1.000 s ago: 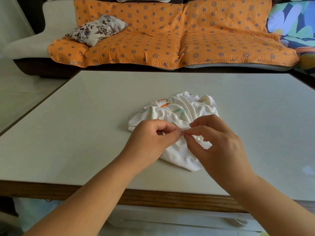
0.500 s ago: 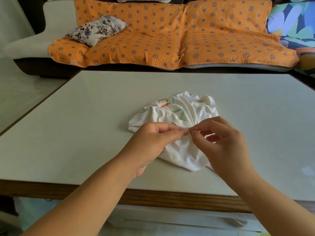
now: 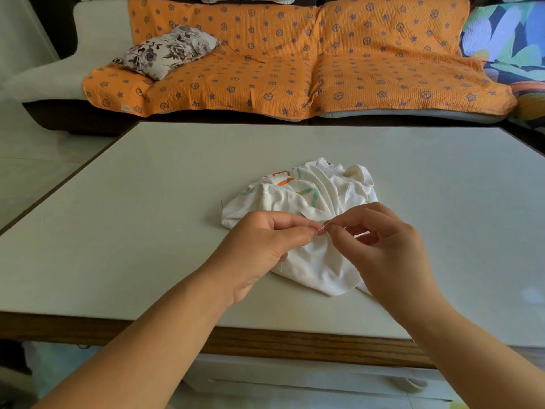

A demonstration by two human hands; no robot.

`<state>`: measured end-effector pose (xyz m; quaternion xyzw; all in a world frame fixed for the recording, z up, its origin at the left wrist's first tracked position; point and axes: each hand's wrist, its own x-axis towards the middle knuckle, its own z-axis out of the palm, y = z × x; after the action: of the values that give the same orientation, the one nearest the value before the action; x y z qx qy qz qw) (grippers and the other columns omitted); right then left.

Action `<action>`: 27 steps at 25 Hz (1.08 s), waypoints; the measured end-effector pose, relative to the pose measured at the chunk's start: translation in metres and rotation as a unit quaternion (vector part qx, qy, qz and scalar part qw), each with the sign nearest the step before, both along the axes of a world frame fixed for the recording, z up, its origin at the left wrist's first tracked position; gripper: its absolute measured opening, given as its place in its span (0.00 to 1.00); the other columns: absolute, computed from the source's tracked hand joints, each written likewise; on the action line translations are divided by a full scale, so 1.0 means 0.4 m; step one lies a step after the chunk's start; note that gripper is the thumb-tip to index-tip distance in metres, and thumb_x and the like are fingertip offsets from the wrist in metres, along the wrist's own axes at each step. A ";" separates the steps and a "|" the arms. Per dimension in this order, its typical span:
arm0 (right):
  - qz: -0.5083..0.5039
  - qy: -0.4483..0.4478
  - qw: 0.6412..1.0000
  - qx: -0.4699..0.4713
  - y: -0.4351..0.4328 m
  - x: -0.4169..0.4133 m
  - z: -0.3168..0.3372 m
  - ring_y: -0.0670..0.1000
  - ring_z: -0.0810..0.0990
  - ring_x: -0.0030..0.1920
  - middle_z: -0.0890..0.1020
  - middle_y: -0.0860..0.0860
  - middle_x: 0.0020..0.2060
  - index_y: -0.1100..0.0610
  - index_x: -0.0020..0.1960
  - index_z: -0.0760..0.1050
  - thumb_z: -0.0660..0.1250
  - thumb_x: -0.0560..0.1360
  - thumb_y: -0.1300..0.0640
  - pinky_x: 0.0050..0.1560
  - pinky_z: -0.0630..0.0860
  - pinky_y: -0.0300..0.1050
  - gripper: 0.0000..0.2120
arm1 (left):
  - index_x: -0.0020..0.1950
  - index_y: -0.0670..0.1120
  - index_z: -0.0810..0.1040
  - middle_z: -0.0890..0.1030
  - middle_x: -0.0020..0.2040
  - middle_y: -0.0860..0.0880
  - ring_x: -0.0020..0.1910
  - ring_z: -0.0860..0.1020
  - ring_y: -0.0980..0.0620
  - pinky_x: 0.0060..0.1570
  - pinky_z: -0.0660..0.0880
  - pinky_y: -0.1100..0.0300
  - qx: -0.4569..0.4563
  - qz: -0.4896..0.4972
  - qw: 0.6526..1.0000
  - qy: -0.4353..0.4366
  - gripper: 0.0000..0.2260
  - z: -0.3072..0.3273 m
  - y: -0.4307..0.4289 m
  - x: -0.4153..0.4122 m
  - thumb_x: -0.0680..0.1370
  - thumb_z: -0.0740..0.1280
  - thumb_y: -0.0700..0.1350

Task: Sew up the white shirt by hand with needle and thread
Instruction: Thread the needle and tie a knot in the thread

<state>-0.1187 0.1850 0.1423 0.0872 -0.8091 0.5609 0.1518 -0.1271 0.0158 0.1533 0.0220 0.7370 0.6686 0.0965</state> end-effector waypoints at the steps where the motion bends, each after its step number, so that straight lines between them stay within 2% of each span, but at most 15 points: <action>1: -0.001 0.010 1.000 0.006 0.000 0.001 -0.001 0.45 0.80 0.40 0.82 0.45 0.40 0.49 0.36 0.82 0.73 0.70 0.64 0.41 0.73 0.31 0.11 | 0.44 0.52 0.87 0.82 0.36 0.57 0.30 0.71 0.64 0.38 0.66 0.63 0.001 0.001 1.000 0.000 0.06 0.001 0.000 0.000 0.75 0.71 0.42; 5: 0.002 0.053 0.998 0.030 0.001 0.000 -0.008 0.46 0.80 0.40 0.81 0.46 0.40 0.49 0.38 0.82 0.73 0.70 0.65 0.40 0.73 0.32 0.10 | 0.44 0.50 0.87 0.83 0.37 0.57 0.31 0.73 0.66 0.43 0.66 0.62 0.008 0.005 1.000 -0.004 0.03 0.002 0.003 0.001 0.74 0.72 0.45; 7: 0.001 0.077 0.996 0.048 0.004 -0.001 -0.014 0.46 0.80 0.40 0.81 0.46 0.40 0.49 0.39 0.82 0.74 0.70 0.65 0.39 0.73 0.32 0.11 | 0.44 0.49 0.87 0.83 0.37 0.53 0.34 0.75 0.62 0.46 0.71 0.62 0.007 0.008 1.000 -0.006 0.04 -0.001 0.005 -0.001 0.74 0.72 0.43; 9: -0.001 0.094 0.994 0.063 0.005 -0.002 -0.019 0.46 0.79 0.40 0.81 0.46 0.41 0.49 0.40 0.83 0.74 0.70 0.65 0.39 0.72 0.31 0.10 | 0.46 0.45 0.86 0.84 0.41 0.47 0.41 0.80 0.57 0.53 0.77 0.59 0.017 0.004 1.000 -0.013 0.04 -0.004 0.006 -0.003 0.75 0.71 0.40; 10: -0.003 0.099 0.993 0.068 0.005 -0.002 -0.021 0.46 0.79 0.40 0.81 0.45 0.41 0.49 0.41 0.83 0.74 0.70 0.63 0.38 0.72 0.31 0.09 | 0.47 0.43 0.85 0.84 0.41 0.47 0.41 0.80 0.56 0.53 0.79 0.59 0.025 0.000 1.000 -0.018 0.04 -0.005 0.006 -0.004 0.76 0.70 0.40; 11: -0.005 0.103 0.992 0.072 0.005 -0.003 -0.023 0.46 0.79 0.39 0.80 0.45 0.41 0.49 0.41 0.83 0.73 0.70 0.61 0.38 0.72 0.30 0.07 | 0.47 0.42 0.85 0.82 0.37 0.50 0.38 0.79 0.57 0.47 0.79 0.61 0.028 -0.002 0.999 -0.021 0.04 -0.005 0.007 -0.004 0.76 0.70 0.39; 13: -0.009 0.113 0.990 0.080 0.004 -0.004 -0.024 0.45 0.78 0.39 0.80 0.44 0.40 0.49 0.41 0.83 0.71 0.69 0.57 0.38 0.71 0.29 0.04 | 0.46 0.44 0.85 0.76 0.29 0.58 0.30 0.72 0.61 0.35 0.71 0.66 0.013 0.001 1.000 -0.026 0.04 -0.001 0.009 -0.004 0.76 0.70 0.40; 14: -0.008 0.118 0.989 0.084 0.003 -0.004 -0.025 0.45 0.78 0.38 0.80 0.44 0.40 0.50 0.41 0.84 0.70 0.69 0.56 0.37 0.71 0.29 0.04 | 0.45 0.45 0.84 0.73 0.27 0.59 0.29 0.69 0.60 0.33 0.67 0.67 0.005 0.004 1.000 -0.029 0.04 0.000 0.009 -0.004 0.76 0.69 0.41; 17: -0.008 0.127 0.988 0.091 0.004 -0.006 -0.028 0.44 0.78 0.38 0.79 0.44 0.40 0.51 0.41 0.84 0.70 0.69 0.56 0.37 0.71 0.29 0.04 | 0.44 0.45 0.85 0.72 0.27 0.58 0.31 0.66 0.58 0.34 0.64 0.64 0.005 0.013 0.999 -0.036 0.04 0.000 0.011 -0.006 0.75 0.70 0.41; 21: -0.015 0.150 0.982 0.116 0.009 -0.013 -0.035 0.45 0.77 0.38 0.79 0.45 0.40 0.52 0.43 0.85 0.71 0.69 0.56 0.36 0.71 0.30 0.04 | 0.43 0.47 0.86 0.76 0.30 0.57 0.32 0.68 0.57 0.38 0.65 0.62 0.001 0.029 0.999 -0.034 0.04 -0.004 0.010 -0.007 0.74 0.72 0.44; 25: -0.009 0.163 0.977 0.138 0.013 -0.019 -0.038 0.44 0.77 0.37 0.79 0.45 0.41 0.50 0.43 0.85 0.71 0.70 0.56 0.36 0.73 0.31 0.05 | 0.47 0.47 0.86 0.76 0.27 0.63 0.27 0.72 0.68 0.38 0.64 0.65 -0.046 0.033 0.998 -0.007 0.04 -0.003 0.013 -0.006 0.74 0.72 0.45; 27: -0.007 0.168 0.976 0.139 0.014 -0.019 -0.040 0.45 0.78 0.37 0.79 0.45 0.41 0.50 0.43 0.85 0.71 0.70 0.56 0.36 0.73 0.31 0.05 | 0.47 0.47 0.86 0.78 0.29 0.63 0.27 0.72 0.71 0.38 0.65 0.66 -0.052 0.039 0.998 -0.004 0.05 -0.002 0.014 -0.004 0.74 0.72 0.45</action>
<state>-0.1265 0.1906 0.1265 0.1943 -0.8429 0.4192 0.2758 -0.1286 0.0216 0.1525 -0.0144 0.7707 0.6327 0.0743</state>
